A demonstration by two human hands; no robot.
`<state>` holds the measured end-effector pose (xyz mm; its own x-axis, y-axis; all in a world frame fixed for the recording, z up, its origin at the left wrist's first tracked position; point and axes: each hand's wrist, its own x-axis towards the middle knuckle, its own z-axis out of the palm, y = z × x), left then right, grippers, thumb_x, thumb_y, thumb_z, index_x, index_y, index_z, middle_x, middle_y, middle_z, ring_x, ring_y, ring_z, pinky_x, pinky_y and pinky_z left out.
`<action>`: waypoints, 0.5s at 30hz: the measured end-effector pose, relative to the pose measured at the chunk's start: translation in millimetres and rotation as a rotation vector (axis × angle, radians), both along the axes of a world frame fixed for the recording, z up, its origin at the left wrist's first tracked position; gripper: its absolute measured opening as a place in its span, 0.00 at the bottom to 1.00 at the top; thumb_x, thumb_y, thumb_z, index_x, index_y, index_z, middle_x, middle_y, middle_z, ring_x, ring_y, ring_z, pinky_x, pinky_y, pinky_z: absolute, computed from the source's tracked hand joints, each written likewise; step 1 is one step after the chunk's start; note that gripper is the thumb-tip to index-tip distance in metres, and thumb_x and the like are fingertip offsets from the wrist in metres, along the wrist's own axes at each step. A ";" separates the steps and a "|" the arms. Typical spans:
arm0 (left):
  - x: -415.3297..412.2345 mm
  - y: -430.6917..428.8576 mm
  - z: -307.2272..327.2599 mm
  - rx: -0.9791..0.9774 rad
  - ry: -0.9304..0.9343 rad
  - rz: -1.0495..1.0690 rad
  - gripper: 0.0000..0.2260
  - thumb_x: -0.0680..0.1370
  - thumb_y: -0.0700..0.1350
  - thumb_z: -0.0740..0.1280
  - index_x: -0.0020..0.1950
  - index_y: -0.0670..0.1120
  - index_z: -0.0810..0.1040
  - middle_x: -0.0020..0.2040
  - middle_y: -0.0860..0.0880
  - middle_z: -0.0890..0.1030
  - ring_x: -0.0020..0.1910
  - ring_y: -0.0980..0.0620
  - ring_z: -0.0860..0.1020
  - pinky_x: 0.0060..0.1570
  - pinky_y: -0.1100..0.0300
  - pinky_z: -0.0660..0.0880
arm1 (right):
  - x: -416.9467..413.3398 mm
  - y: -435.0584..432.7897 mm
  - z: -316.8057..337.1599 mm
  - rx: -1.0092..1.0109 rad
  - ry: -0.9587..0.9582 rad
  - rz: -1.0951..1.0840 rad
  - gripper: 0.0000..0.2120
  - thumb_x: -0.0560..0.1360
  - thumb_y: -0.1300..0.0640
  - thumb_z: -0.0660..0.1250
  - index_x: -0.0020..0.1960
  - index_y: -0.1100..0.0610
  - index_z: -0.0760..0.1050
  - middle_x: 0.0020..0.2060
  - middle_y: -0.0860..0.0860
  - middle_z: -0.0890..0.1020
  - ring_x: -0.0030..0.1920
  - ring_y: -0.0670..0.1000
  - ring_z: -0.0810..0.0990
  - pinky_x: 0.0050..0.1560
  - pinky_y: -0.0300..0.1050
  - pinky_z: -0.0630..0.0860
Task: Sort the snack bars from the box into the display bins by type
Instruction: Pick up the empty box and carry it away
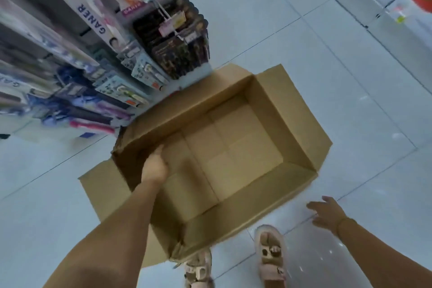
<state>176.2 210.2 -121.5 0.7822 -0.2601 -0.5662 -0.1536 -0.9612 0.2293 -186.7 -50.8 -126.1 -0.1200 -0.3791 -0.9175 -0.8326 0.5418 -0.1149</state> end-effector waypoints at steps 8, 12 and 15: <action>-174.0 85.7 -28.8 0.367 0.466 -0.046 0.29 0.76 0.53 0.62 0.75 0.48 0.60 0.72 0.47 0.67 0.72 0.44 0.64 0.69 0.58 0.62 | 14.4 28.5 -15.0 -0.001 0.000 0.162 0.22 0.78 0.63 0.64 0.70 0.65 0.64 0.60 0.62 0.72 0.52 0.59 0.73 0.41 0.46 0.79; -215.1 78.1 -43.1 0.432 0.520 -0.186 0.32 0.74 0.46 0.67 0.75 0.50 0.58 0.72 0.46 0.65 0.72 0.46 0.63 0.70 0.54 0.63 | 18.1 6.9 -44.5 -0.182 0.034 0.133 0.41 0.69 0.39 0.71 0.70 0.64 0.64 0.63 0.63 0.71 0.57 0.64 0.76 0.57 0.55 0.74; -226.4 74.4 -57.0 0.387 0.539 -0.184 0.28 0.77 0.42 0.63 0.75 0.55 0.59 0.70 0.46 0.70 0.67 0.46 0.71 0.66 0.54 0.68 | 19.1 -9.1 -74.3 -0.073 0.001 -0.083 0.42 0.66 0.37 0.74 0.67 0.65 0.68 0.61 0.60 0.75 0.53 0.62 0.79 0.54 0.57 0.78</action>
